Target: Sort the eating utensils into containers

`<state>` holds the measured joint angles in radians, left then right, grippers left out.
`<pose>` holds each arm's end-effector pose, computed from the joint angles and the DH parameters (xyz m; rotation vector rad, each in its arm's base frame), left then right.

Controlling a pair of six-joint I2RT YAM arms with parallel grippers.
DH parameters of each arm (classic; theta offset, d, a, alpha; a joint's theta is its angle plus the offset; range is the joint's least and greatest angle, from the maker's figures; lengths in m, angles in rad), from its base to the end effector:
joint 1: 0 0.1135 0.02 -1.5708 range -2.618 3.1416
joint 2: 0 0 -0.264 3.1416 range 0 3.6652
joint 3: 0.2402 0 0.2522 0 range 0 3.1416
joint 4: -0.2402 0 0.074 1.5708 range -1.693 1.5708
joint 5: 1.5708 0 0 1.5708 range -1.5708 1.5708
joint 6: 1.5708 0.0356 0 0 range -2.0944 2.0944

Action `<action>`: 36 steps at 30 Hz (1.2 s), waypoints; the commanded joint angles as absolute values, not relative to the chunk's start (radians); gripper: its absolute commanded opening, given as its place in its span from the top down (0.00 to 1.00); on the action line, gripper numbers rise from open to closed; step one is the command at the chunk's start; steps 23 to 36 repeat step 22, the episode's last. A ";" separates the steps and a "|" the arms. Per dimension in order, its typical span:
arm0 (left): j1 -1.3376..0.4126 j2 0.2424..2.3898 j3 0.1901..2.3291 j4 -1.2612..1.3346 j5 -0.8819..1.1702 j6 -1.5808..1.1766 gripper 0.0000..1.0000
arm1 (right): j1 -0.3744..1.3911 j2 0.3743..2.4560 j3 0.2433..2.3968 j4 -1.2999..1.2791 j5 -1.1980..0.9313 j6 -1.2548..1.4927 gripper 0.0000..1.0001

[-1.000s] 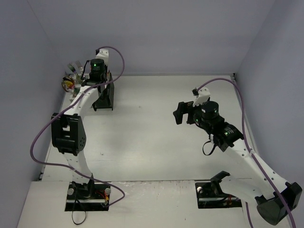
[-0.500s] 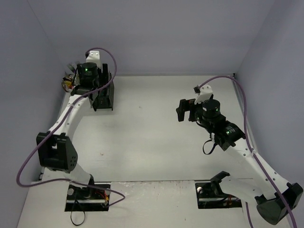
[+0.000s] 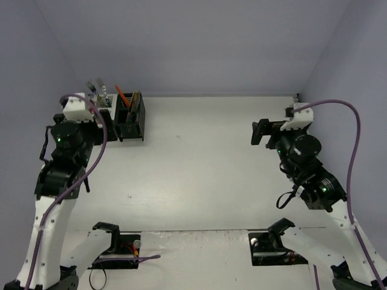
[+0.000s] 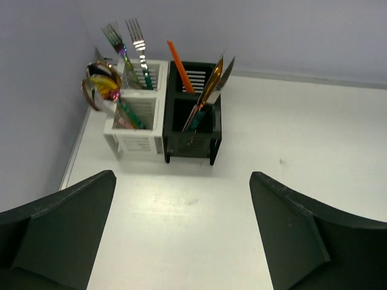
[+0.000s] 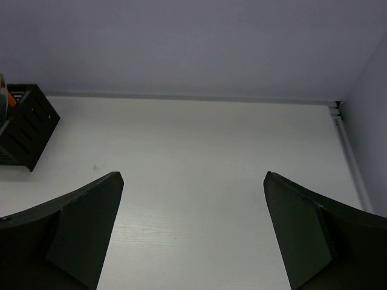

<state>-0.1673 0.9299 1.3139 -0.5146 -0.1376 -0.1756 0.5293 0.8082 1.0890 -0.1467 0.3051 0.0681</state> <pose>0.1735 -0.0243 0.4583 -0.1097 1.6985 -0.1389 0.1464 0.0733 0.4443 -0.0818 1.4462 0.2706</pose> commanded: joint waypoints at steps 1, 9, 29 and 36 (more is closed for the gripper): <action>-0.167 0.770 1.229 -0.644 -0.148 -0.215 0.08 | 0.524 0.705 1.068 -0.117 0.407 0.012 0.00; -0.169 0.595 1.166 -0.810 -0.200 -0.205 0.08 | 0.525 0.594 1.011 -0.131 0.423 0.009 0.00; -0.169 0.544 1.129 -0.875 -0.210 -0.238 0.08 | 0.525 0.585 1.029 -0.167 0.380 0.016 0.00; -0.169 0.544 1.129 -0.875 -0.210 -0.238 0.08 | 0.525 0.585 1.029 -0.167 0.380 0.016 0.00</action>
